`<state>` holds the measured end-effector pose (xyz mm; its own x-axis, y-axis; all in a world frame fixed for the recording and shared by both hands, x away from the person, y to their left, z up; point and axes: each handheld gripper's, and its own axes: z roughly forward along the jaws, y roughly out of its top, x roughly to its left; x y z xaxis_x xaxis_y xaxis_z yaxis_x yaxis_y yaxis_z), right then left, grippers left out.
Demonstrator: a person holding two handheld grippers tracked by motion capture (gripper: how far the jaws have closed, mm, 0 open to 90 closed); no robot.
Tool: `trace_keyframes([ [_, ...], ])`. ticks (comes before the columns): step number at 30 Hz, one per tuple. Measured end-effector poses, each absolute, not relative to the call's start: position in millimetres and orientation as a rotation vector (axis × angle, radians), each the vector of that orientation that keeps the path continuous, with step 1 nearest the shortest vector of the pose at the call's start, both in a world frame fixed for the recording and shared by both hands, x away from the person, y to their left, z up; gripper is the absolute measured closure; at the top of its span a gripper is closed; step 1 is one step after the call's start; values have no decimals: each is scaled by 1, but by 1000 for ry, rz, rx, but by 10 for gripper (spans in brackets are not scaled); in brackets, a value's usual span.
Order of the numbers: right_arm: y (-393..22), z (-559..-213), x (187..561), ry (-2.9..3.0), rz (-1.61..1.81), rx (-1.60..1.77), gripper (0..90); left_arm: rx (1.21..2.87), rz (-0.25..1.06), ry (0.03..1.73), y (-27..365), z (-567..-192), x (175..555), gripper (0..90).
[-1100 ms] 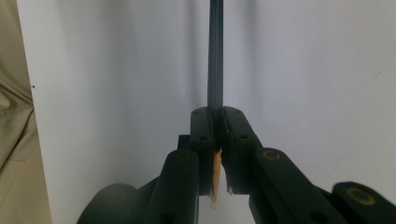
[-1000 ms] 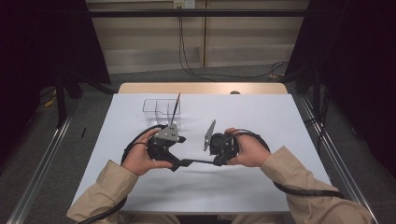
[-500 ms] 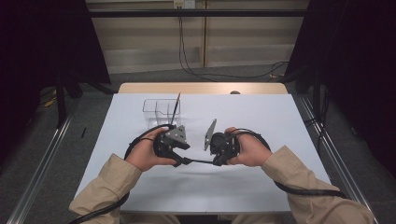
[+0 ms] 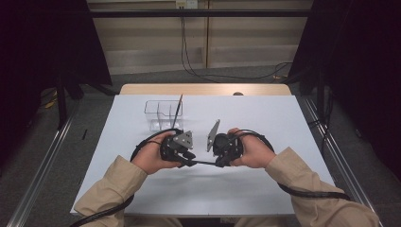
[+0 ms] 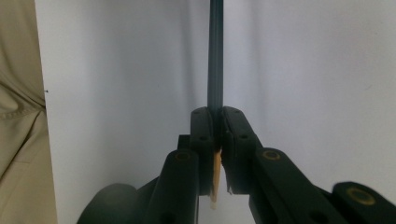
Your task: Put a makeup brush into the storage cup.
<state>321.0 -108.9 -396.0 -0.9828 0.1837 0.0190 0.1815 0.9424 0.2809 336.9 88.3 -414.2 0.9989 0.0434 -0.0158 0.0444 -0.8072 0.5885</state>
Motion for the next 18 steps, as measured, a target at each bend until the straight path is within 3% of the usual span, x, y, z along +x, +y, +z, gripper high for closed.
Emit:
trace_keyframes([
  [18,-105,-390,321,3075,481,235,834,2618,1,15,83,-422,331,834],
])
